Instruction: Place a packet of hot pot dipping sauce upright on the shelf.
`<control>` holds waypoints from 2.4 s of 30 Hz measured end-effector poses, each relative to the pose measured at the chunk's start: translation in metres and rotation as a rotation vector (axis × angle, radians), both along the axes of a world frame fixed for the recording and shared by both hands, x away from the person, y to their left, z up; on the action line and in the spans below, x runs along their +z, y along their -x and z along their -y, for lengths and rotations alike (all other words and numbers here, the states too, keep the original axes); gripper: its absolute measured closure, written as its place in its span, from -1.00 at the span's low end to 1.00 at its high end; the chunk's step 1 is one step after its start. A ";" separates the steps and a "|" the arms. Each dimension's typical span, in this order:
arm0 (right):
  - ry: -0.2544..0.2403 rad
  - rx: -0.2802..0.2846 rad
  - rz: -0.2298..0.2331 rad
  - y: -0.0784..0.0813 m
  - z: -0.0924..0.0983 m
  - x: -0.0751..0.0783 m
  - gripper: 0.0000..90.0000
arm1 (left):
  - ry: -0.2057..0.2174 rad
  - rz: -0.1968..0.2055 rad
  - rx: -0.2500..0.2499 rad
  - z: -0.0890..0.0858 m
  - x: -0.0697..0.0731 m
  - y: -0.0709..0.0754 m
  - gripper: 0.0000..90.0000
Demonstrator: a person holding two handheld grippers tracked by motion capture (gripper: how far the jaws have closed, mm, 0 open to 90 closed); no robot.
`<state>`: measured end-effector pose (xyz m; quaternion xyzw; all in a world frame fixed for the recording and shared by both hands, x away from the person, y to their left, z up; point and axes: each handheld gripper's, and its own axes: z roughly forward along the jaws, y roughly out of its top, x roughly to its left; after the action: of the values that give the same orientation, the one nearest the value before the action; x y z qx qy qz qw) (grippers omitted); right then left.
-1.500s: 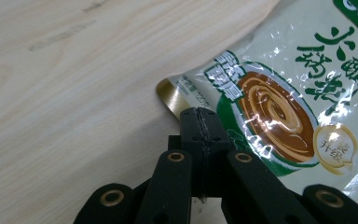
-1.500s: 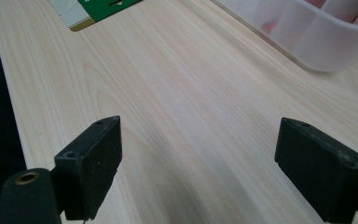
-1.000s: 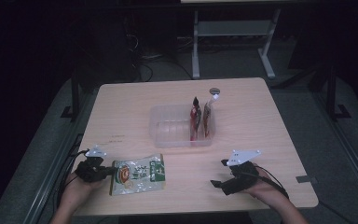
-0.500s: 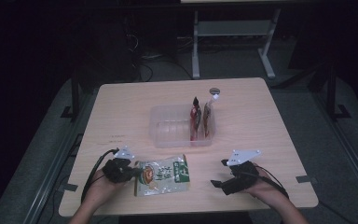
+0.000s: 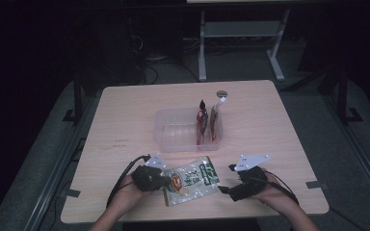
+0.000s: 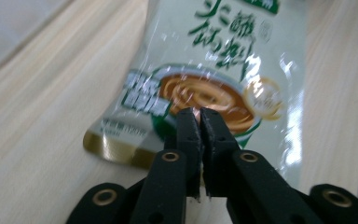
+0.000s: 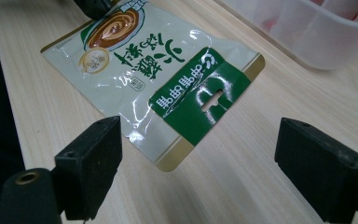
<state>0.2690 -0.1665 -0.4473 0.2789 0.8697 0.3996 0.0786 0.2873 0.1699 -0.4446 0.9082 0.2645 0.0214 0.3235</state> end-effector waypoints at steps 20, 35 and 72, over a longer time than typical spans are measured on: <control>-0.005 -0.009 -0.011 0.001 0.002 0.000 -0.68 | -0.027 0.057 -0.109 0.028 -0.008 -0.027 -0.66; -0.001 -0.031 -0.005 0.006 0.009 0.000 -0.68 | -0.005 0.090 -0.143 0.022 -0.017 -0.021 -0.40; -0.059 0.002 -0.116 -0.006 0.001 0.015 -0.71 | 0.157 0.061 -0.090 -0.003 0.005 -0.027 1.00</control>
<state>0.2755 -0.1671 -0.4323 0.3029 0.8609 0.4083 0.0192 0.3141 0.1724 -0.4395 0.8900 0.2144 0.0139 0.4022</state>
